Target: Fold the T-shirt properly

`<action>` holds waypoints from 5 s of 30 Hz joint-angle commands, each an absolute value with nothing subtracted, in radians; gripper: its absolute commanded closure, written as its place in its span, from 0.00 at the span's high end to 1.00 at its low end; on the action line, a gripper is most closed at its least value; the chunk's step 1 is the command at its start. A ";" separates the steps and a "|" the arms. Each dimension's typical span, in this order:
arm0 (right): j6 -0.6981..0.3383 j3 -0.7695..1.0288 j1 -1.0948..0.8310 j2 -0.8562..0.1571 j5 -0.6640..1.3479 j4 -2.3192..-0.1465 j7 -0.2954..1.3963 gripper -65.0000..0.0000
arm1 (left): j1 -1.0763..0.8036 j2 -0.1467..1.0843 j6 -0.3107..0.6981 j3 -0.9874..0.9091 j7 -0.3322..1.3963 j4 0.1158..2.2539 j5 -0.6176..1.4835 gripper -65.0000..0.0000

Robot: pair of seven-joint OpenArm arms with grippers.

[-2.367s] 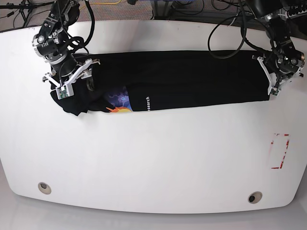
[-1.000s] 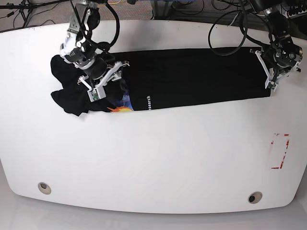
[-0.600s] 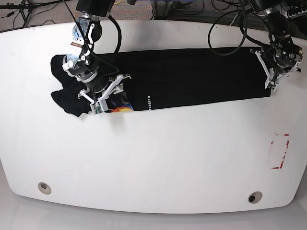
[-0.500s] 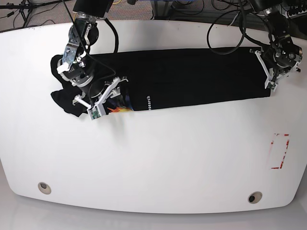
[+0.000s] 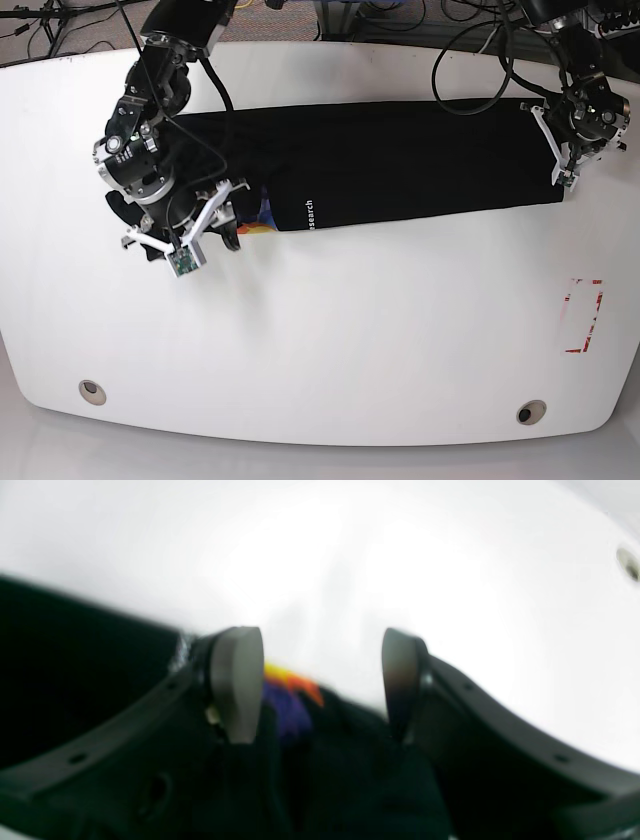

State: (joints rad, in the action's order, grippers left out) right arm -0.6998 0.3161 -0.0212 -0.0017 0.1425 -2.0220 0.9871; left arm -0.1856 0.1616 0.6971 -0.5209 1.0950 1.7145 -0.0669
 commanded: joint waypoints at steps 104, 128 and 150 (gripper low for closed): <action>-0.698 0.429 -0.159 -0.035 0.147 -1.989 0.885 0.07 | -0.001 0.127 0.698 -0.578 1.187 1.845 -0.059 0.39; -0.698 0.309 -0.157 0.015 0.147 -1.847 0.763 0.32 | -0.122 0.133 0.698 -0.576 1.102 1.693 -0.061 0.39; -0.698 0.228 -0.068 -0.018 0.140 -1.592 0.653 0.48 | -0.134 0.134 0.698 -0.578 1.101 1.690 -0.061 0.39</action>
